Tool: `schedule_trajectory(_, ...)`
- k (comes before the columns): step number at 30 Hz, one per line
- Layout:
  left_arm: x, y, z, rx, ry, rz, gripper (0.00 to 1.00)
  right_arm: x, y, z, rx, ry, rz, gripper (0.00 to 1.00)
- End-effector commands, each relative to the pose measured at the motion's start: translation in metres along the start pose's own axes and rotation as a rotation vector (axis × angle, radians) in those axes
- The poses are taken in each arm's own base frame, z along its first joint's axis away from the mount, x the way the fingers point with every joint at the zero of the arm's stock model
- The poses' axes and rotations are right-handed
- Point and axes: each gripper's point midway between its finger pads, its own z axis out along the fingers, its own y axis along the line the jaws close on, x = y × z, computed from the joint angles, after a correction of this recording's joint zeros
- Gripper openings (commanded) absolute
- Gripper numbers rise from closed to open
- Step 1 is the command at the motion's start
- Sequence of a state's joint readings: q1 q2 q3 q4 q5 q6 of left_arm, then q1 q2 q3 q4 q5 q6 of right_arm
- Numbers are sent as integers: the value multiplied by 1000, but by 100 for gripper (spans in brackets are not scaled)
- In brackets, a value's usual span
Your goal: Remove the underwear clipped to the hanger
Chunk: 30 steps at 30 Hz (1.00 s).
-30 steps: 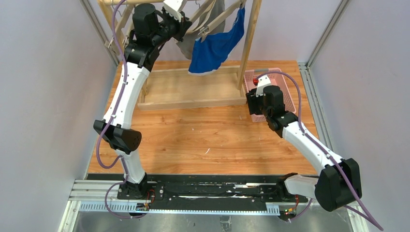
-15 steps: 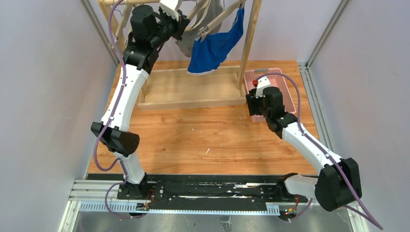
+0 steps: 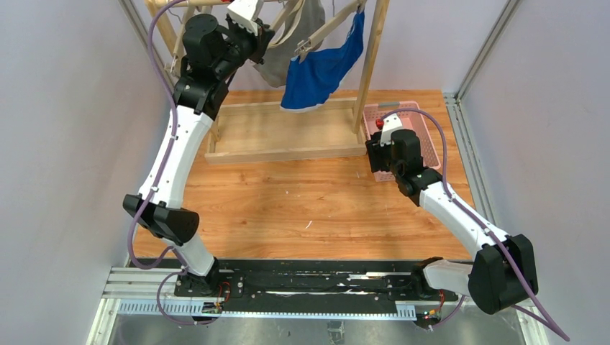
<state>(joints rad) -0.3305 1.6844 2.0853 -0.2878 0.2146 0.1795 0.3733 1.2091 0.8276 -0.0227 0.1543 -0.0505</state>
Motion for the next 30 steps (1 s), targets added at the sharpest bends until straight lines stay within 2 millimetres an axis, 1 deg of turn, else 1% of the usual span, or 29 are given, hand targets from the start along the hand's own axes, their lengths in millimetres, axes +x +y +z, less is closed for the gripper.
schedule_trajectory(1,-46,6,-20,-40,-116,52,0,0,6,2,-9,-7,-8,70)
schedule_trajectory(5,-34,6,-30,-54,-82,65,0,-2,8,2,-20,-10,-4,70)
schedule_trajectory(14,5,5,-58,-88,14,92,0,-3,10,2,-33,-14,5,70)
schedule_trajectory(18,27,7,-70,-115,72,109,0,-2,12,2,-41,-12,7,70)
schedule_trajectory(21,45,7,-83,-129,135,113,0,-3,13,2,-46,-15,11,70)
schedule_trajectory(24,67,4,-104,-141,207,110,0,-4,15,2,-59,-14,9,71)
schedule_trajectory(25,78,5,-114,-155,247,110,0,-5,17,2,-68,-17,9,71)
schedule_trajectory(29,110,4,-161,-210,402,86,0,-10,26,5,-116,-27,13,71)
schedule_trajectory(30,115,2,-172,-217,423,68,0,-12,28,6,-127,-31,16,72)
